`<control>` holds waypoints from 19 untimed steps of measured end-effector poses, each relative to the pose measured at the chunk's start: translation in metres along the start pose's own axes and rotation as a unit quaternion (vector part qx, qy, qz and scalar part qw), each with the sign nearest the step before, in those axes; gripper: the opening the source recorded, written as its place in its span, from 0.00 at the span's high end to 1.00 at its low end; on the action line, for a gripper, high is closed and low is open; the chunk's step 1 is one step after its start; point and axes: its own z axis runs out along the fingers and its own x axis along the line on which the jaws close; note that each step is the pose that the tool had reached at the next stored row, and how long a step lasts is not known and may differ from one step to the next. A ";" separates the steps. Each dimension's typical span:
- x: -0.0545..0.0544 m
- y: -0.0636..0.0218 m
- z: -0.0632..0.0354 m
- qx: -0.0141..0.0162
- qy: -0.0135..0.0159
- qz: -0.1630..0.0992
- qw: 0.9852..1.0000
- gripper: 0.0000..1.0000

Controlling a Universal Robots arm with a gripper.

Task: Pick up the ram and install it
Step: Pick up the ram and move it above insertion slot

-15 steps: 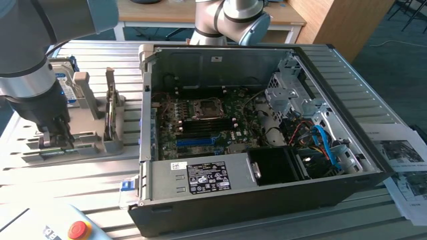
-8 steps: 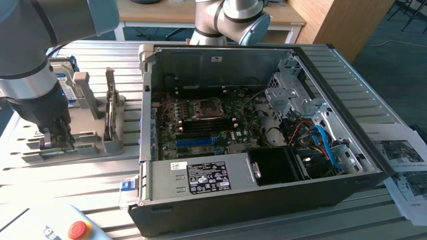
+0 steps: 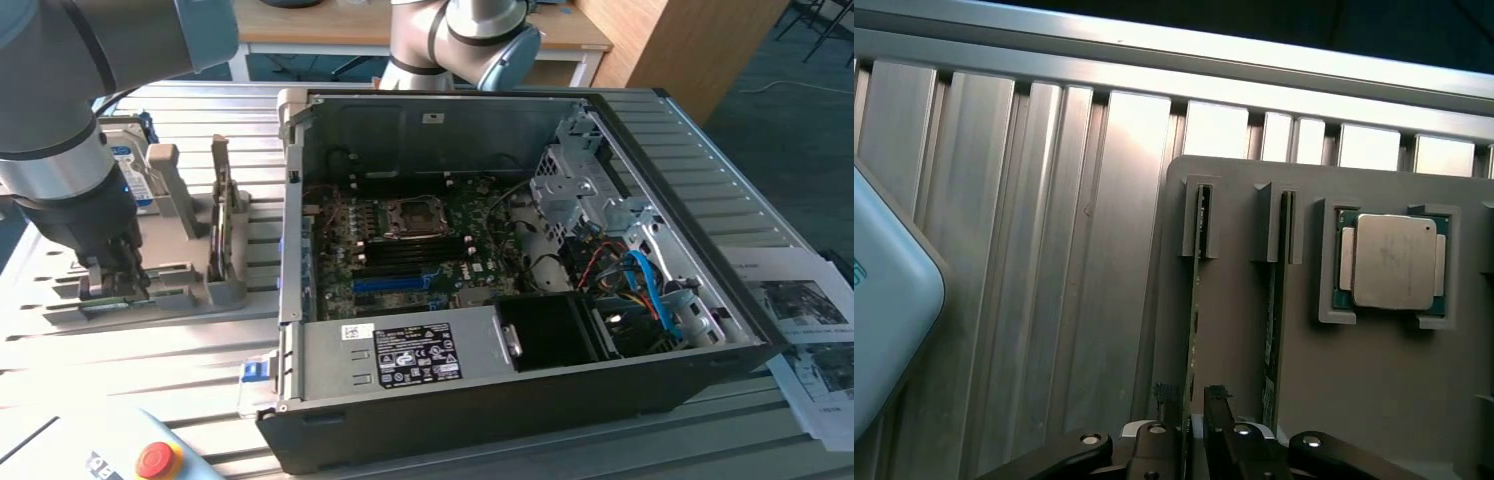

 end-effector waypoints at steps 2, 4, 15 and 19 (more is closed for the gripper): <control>0.000 0.0000 0.0000 0.000 0.000 0.001 1.000 0.76; 0.000 0.0000 0.0000 0.000 0.000 0.001 1.000 0.76; 0.000 -0.0001 0.0023 0.000 0.000 0.003 1.000 0.76; 0.000 -0.0001 0.0028 0.000 0.000 0.003 1.000 0.76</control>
